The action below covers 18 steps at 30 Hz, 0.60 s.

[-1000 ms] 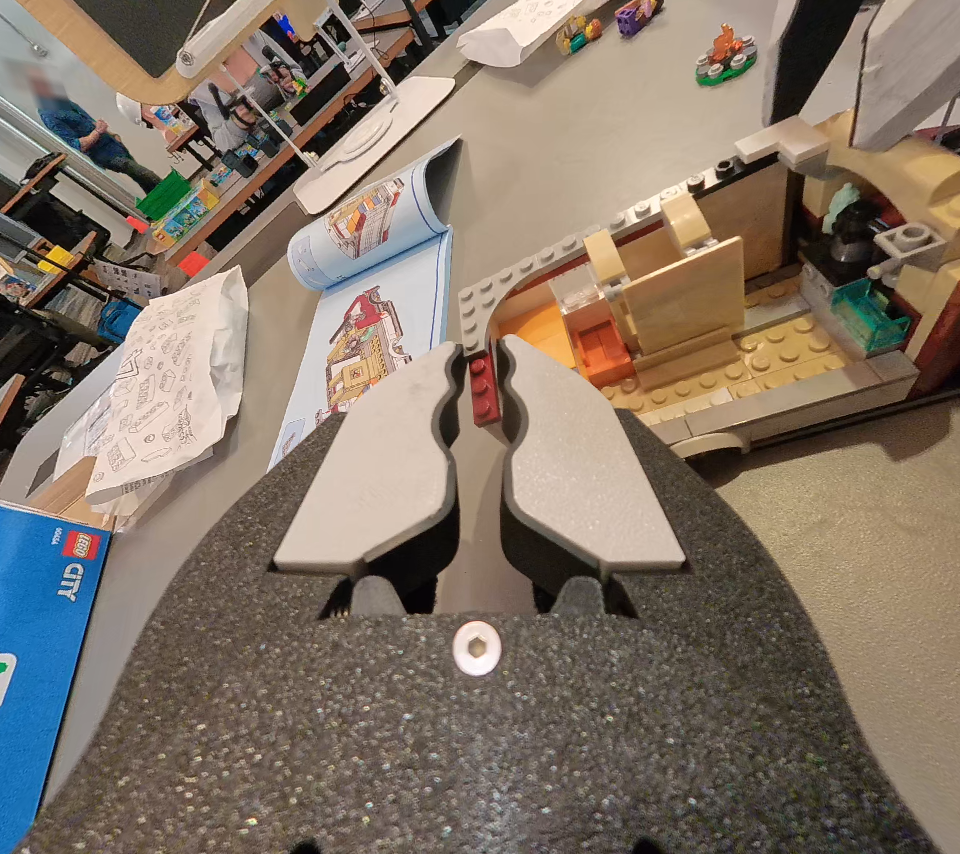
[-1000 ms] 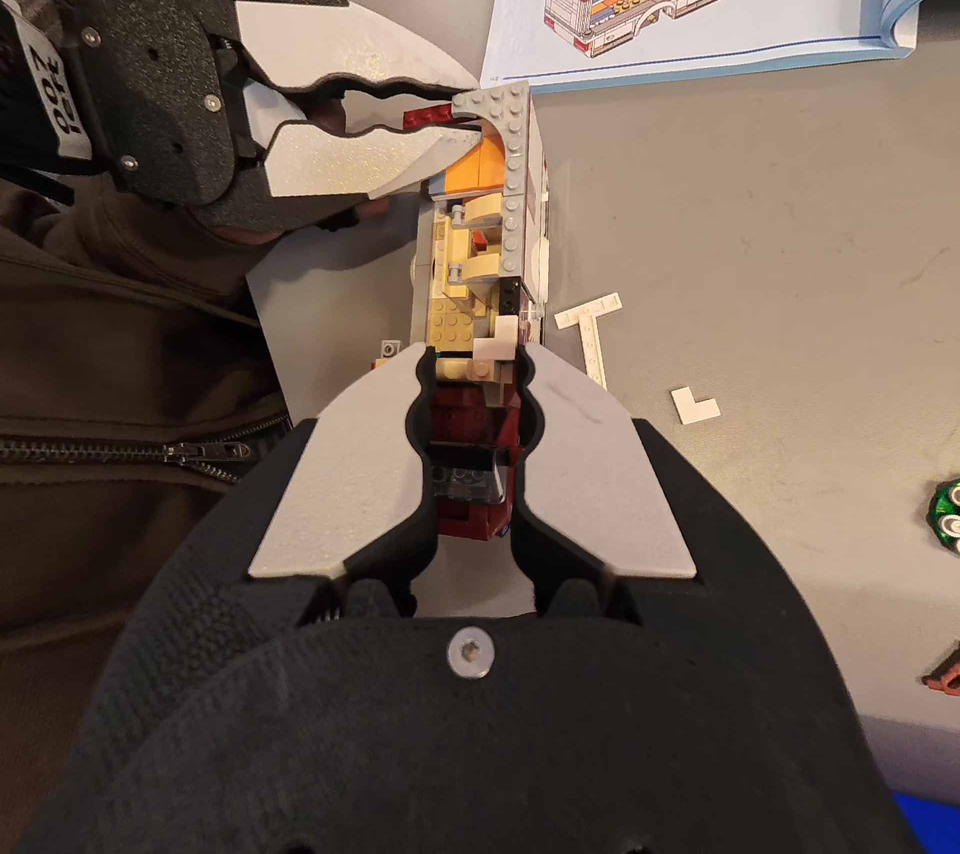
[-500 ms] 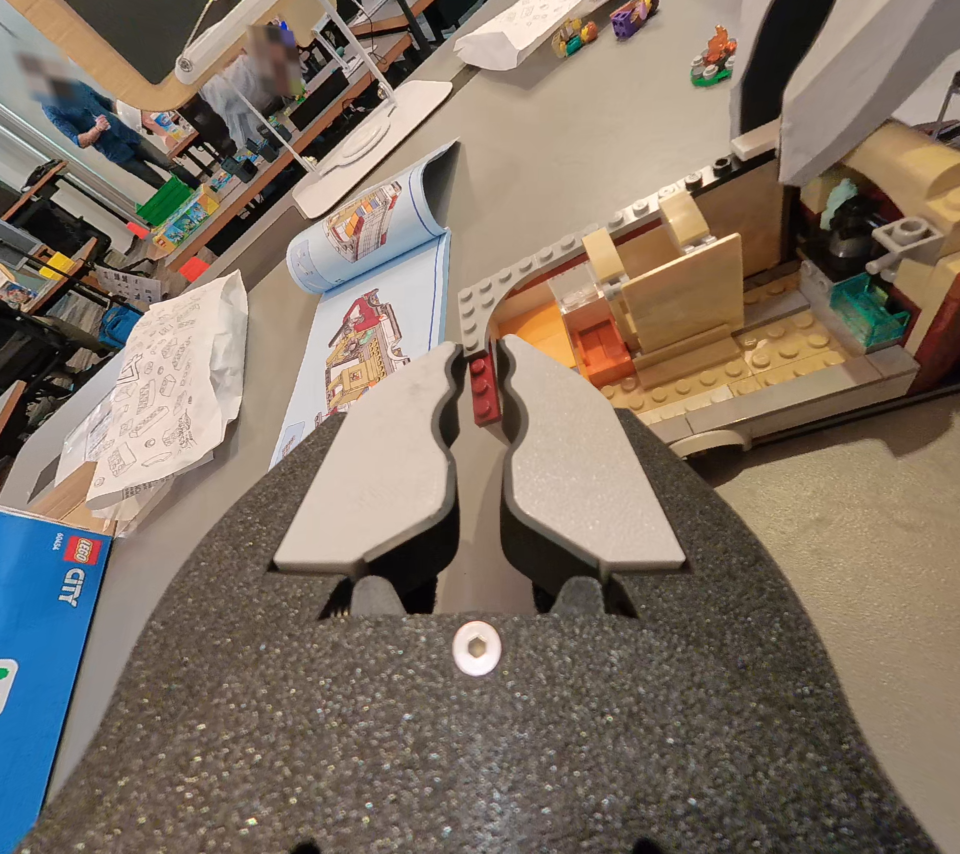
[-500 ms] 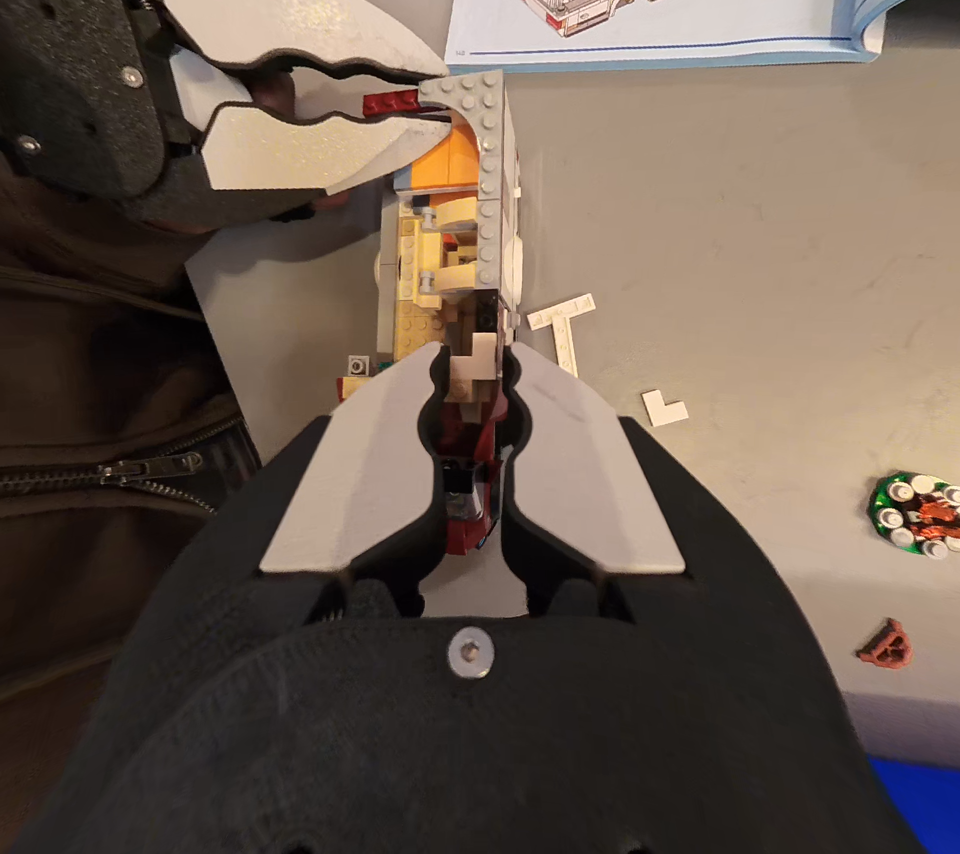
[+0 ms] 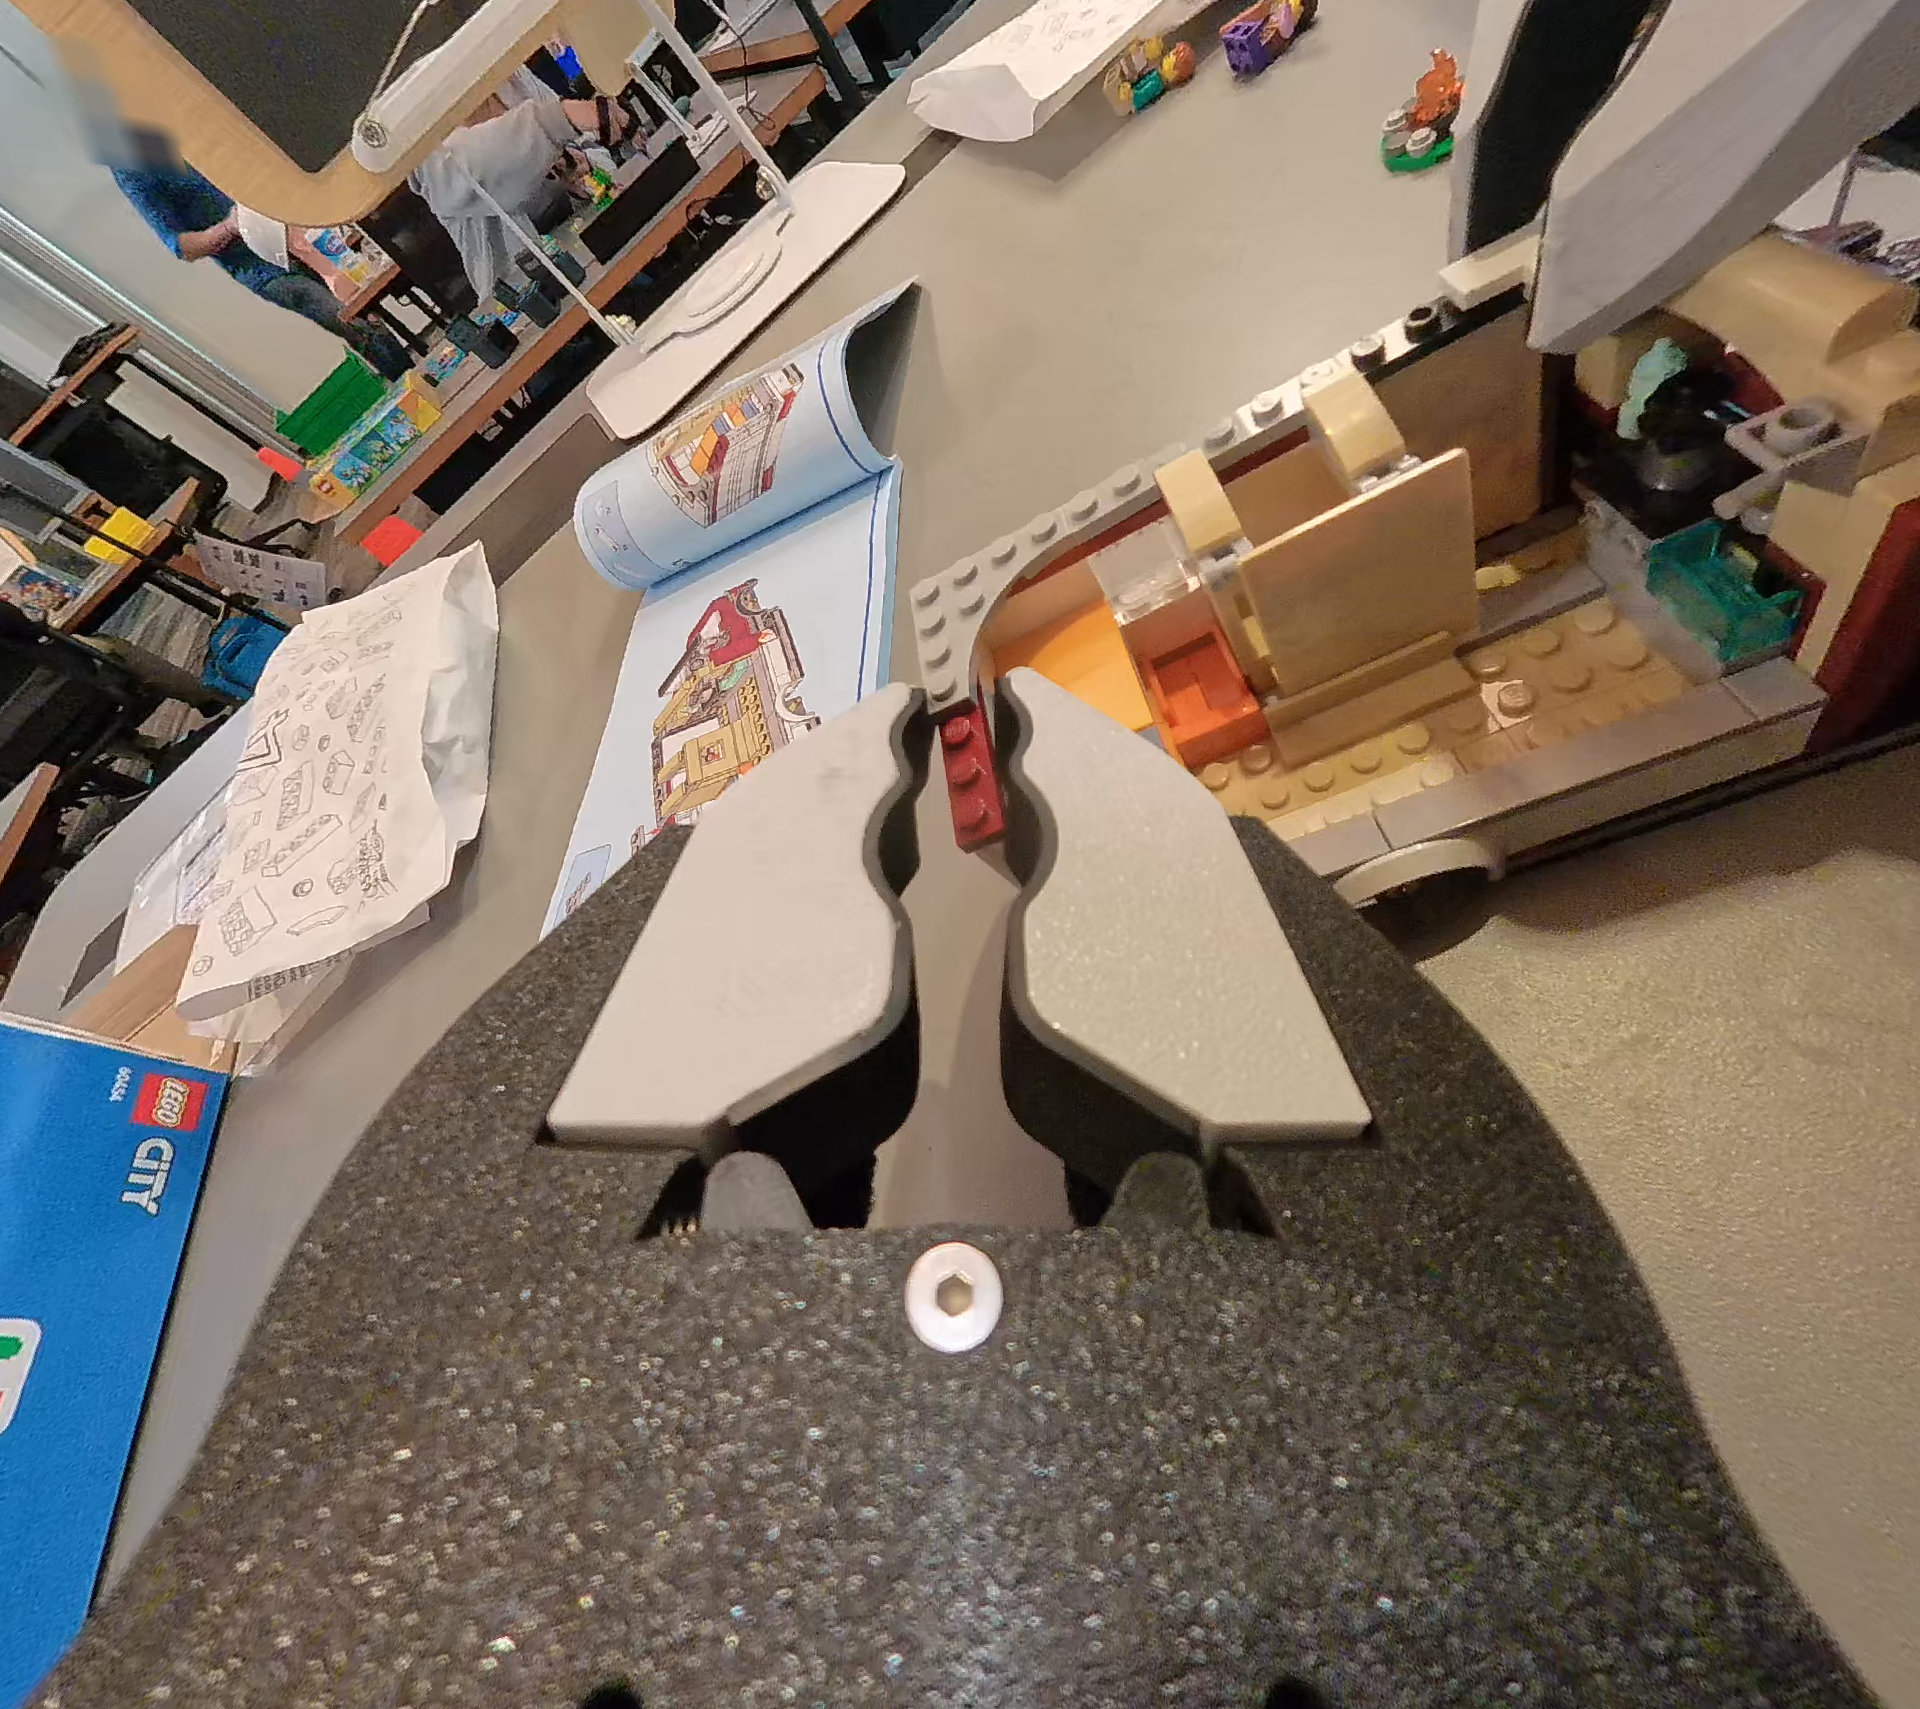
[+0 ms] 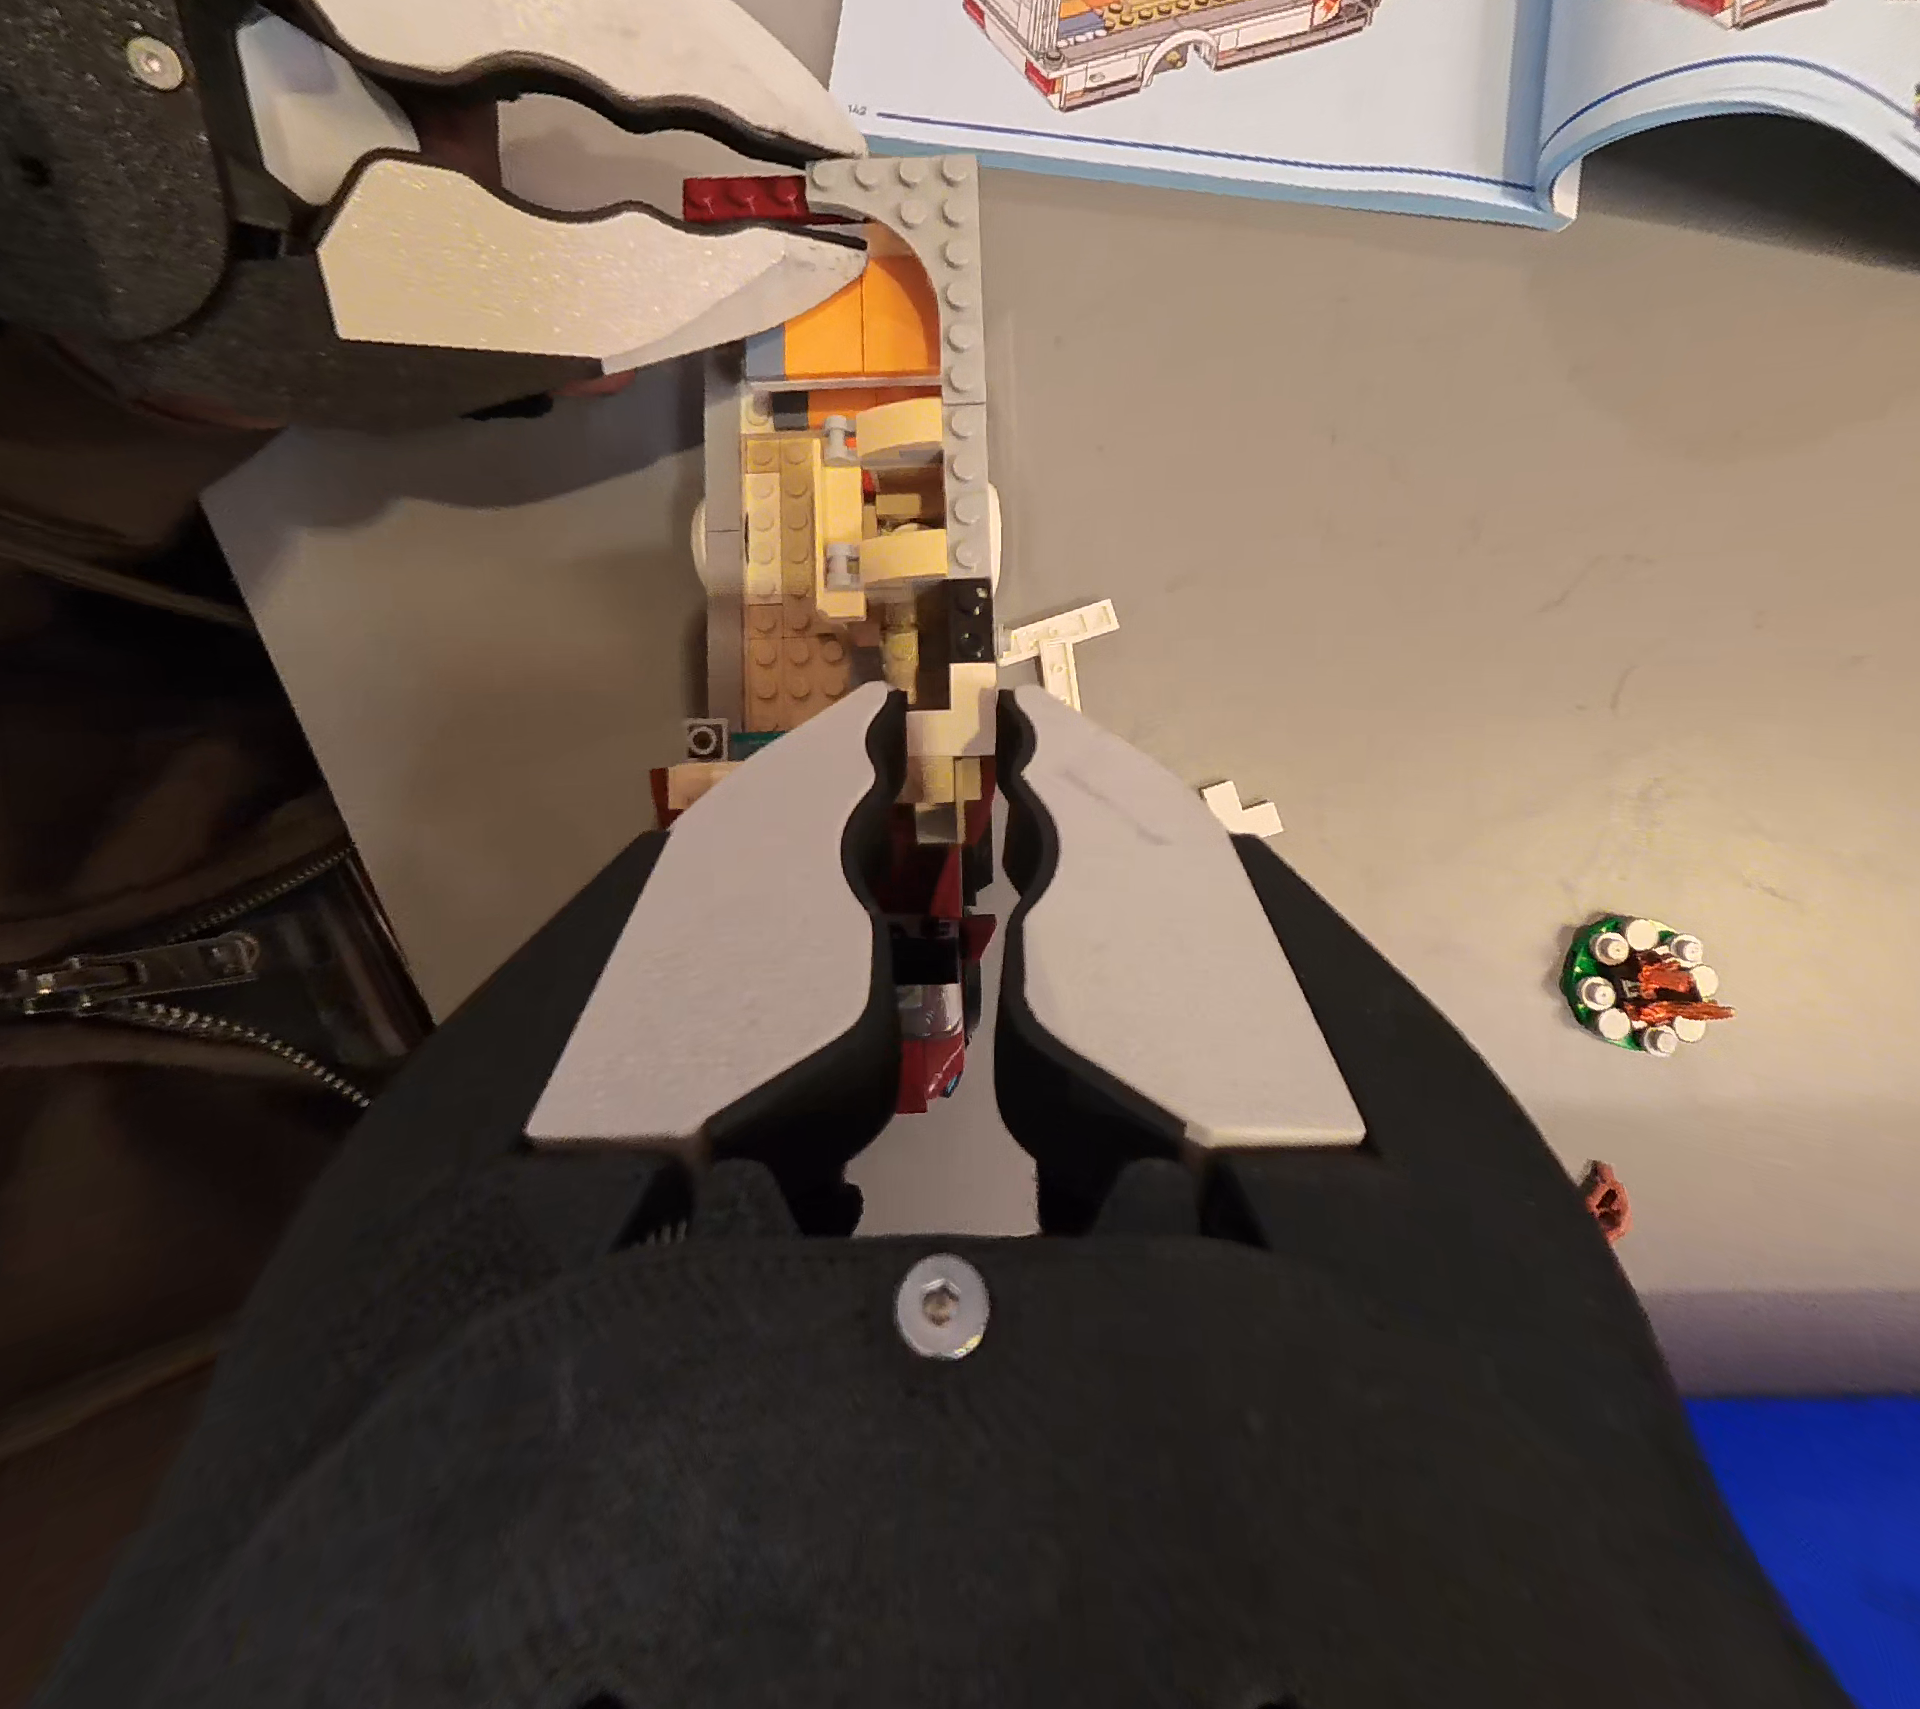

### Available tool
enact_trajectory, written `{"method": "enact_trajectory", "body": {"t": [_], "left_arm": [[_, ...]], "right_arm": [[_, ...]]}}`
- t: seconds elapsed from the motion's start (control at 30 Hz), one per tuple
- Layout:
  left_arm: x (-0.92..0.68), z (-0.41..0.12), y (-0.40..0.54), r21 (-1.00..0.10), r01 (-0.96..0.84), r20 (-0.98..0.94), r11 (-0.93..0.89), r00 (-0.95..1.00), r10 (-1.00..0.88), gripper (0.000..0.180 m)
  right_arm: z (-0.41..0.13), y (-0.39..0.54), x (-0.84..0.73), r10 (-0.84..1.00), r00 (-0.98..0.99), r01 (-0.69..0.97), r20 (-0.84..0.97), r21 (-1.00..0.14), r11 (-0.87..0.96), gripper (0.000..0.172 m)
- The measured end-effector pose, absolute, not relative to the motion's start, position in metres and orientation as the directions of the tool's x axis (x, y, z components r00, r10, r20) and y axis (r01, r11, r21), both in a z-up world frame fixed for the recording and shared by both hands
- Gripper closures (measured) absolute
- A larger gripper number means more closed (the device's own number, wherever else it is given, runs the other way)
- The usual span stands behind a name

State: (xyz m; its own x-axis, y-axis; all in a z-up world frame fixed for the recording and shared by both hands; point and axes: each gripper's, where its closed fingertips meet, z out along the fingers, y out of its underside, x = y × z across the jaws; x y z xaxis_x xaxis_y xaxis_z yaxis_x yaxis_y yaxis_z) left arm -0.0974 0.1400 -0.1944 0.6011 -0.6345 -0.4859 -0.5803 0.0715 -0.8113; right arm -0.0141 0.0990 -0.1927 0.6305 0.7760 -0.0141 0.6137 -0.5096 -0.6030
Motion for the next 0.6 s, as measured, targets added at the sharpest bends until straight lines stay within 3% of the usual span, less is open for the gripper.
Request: {"method": "enact_trajectory", "body": {"t": [0.43, 0.6], "left_arm": [[-0.098, -0.195, 0.141, -0.811, -0.580, -0.485, 0.070, 0.602, -0.634, 0.169], [-0.099, -0.195, 0.141, -0.811, -0.580, -0.485, 0.070, 0.603, -0.633, 0.169]], "right_arm": [[-0.185, 0.103, -0.010, 0.748, 0.642, 0.635, 0.171, -0.665, -0.393, 0.155], [-0.176, 0.108, -0.005, 0.727, 0.681, 0.540, 0.084, -0.729, -0.421, 0.155]]}}
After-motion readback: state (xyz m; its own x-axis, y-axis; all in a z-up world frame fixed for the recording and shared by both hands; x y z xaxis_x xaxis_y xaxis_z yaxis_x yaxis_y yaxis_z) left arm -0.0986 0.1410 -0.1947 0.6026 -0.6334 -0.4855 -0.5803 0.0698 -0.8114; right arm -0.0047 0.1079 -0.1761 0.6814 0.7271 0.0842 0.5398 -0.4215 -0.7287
